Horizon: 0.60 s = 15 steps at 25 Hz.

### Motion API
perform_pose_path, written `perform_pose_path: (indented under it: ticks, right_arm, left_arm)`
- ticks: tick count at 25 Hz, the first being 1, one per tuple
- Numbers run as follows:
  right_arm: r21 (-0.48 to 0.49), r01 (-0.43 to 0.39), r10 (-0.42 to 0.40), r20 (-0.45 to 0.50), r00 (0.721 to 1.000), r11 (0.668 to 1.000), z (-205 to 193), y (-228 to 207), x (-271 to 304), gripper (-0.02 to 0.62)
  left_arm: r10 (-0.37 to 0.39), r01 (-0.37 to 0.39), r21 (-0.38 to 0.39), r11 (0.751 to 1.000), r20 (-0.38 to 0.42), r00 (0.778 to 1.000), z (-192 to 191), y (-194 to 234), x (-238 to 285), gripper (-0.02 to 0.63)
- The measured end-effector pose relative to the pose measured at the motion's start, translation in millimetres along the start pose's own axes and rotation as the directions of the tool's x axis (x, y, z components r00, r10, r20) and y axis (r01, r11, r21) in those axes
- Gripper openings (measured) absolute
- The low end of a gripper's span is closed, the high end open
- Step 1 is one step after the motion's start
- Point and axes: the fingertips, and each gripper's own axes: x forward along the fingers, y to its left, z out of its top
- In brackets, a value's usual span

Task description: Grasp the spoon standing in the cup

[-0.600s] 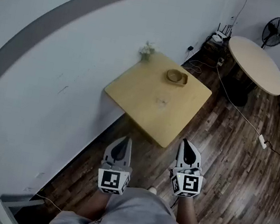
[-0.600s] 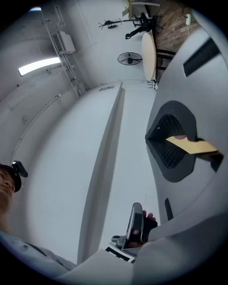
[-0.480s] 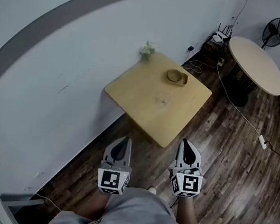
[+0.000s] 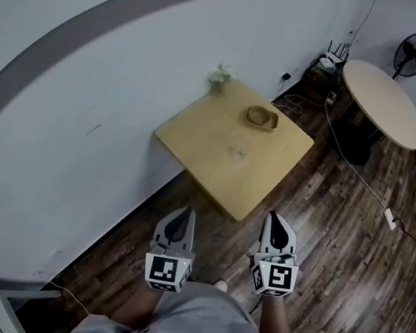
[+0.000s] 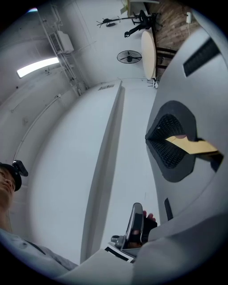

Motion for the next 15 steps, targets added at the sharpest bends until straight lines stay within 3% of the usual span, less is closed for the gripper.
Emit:
perform_pose_path:
  ticks: [15]
  right_arm:
    - [0.001,-0.022,0.022,-0.053,0.998,1.000,-25.2,-30.6,-13.8,-0.003]
  left_arm:
    - [-0.010,0.010,-0.008,1.000,-0.054,0.999,-19.3,-43.2,1.4,0.002]
